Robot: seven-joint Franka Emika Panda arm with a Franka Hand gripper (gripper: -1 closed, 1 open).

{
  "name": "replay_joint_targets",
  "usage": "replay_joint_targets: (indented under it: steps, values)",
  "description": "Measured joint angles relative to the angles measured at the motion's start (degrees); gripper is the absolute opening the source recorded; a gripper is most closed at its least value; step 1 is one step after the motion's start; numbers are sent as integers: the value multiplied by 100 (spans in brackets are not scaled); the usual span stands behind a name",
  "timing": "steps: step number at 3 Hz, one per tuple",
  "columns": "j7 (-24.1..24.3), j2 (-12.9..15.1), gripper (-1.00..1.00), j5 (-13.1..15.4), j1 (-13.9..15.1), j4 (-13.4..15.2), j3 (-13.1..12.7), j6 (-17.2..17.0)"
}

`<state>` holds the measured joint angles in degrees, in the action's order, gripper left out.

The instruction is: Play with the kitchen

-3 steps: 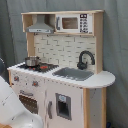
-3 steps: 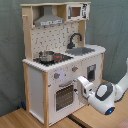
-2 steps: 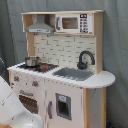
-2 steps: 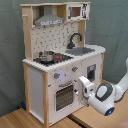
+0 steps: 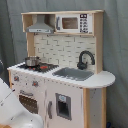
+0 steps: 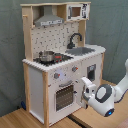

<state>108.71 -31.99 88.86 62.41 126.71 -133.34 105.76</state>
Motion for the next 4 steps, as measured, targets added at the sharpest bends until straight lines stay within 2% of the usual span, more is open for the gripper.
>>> replay_joint_targets:
  steps: [1,2,3,4]
  values:
    - [616,-124,100,14,80,0,0,148]
    - [793,-166,100,409,360,-1,28,465]
    - [705,-166,100,832,632,3,33,833]
    - [416,-160,100,1146,809,27,78,1170]
